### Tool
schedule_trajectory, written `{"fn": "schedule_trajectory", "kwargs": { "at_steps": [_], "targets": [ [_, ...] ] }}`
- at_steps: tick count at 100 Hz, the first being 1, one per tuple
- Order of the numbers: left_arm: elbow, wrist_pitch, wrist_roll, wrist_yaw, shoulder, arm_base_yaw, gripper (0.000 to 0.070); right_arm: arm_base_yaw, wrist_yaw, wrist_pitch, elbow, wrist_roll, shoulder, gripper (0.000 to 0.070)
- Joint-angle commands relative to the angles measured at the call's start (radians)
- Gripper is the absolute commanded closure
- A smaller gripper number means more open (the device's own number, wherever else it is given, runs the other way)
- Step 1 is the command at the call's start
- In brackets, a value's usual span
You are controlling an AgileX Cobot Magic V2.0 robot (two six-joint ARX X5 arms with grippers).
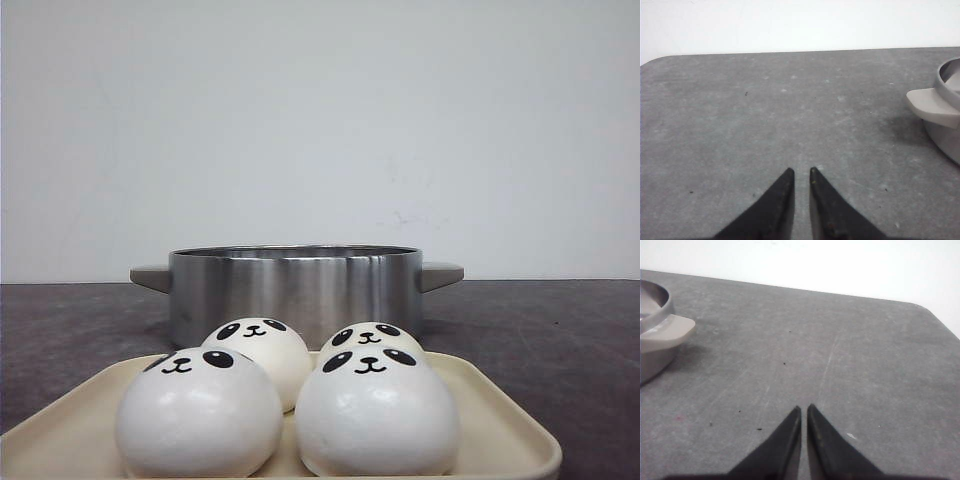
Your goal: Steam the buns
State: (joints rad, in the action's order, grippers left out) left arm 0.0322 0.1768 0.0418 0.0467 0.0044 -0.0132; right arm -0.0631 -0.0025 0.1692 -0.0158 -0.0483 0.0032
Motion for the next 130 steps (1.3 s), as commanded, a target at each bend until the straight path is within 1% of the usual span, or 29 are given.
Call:
{"fn": "schedule_trajectory", "kwargs": {
  "at_steps": [1,40,46,53,66,73,77,81,84,89,94,103,111,120,130],
  "targets": [
    [-0.018,-0.013,0.014,-0.005,-0.001,0.002,0.0684,0.002,0.003,-0.011,0.003,-0.005,0.0,0.0687],
    [-0.018,-0.016,0.014,-0.005,-0.001,0.002,0.0684,0.002,0.0,-0.016,0.003,-0.003,0.0,0.0687],
    [-0.018,-0.031,-0.002,-0.008,-0.001,0.002,0.0684,0.002,-0.001,-0.037,0.003,0.006,0.0,0.0687],
    [-0.018,-0.062,-0.087,-0.031,-0.001,0.002,0.0684,0.001,-0.011,-0.074,0.003,0.064,0.0,0.0687],
    [-0.018,-0.105,-0.311,-0.074,-0.002,0.002,0.0684,0.001,-0.058,-0.146,0.003,0.184,0.0,0.0687],
    [-0.009,-0.1,-0.47,-0.095,-0.001,0.001,0.0684,0.001,-0.059,-0.203,0.003,0.267,0.0,0.0687],
    [-0.002,-0.1,-0.547,-0.111,-0.001,0.001,0.0685,0.001,-0.063,-0.238,0.002,0.316,0.0,0.0687],
    [0.011,-0.101,-0.604,-0.132,-0.001,0.001,0.0688,0.001,-0.079,-0.266,-0.003,0.352,0.0,0.0689],
    [0.019,-0.101,-0.62,-0.146,-0.001,0.001,0.0688,0.001,-0.09,-0.272,-0.013,0.366,0.0,0.0693],
    [0.038,-0.101,-0.627,-0.179,-0.001,0.001,0.0688,0.001,-0.115,-0.258,-0.045,0.384,0.001,0.0693],
    [0.065,-0.093,-0.624,-0.215,0.003,0.001,0.0688,0.001,-0.138,-0.207,-0.095,0.395,0.002,0.0694],
    [0.138,-0.055,-0.595,-0.248,0.026,0.001,0.0687,0.0,-0.155,-0.047,-0.222,0.405,0.032,0.0694],
    [0.215,-0.039,-0.586,-0.282,0.07,0.001,0.0687,0.0,-0.183,0.117,-0.356,0.356,0.084,0.0694],
    [0.312,-0.037,-0.518,-0.352,0.146,0.001,0.0687,0.0,-0.185,0.245,-0.492,0.289,0.151,0.0694],
    [0.433,-0.007,-0.431,-0.407,0.253,0.001,0.0687,0.0,-0.185,0.284,-0.607,0.245,0.216,0.0694]
  ]
}}
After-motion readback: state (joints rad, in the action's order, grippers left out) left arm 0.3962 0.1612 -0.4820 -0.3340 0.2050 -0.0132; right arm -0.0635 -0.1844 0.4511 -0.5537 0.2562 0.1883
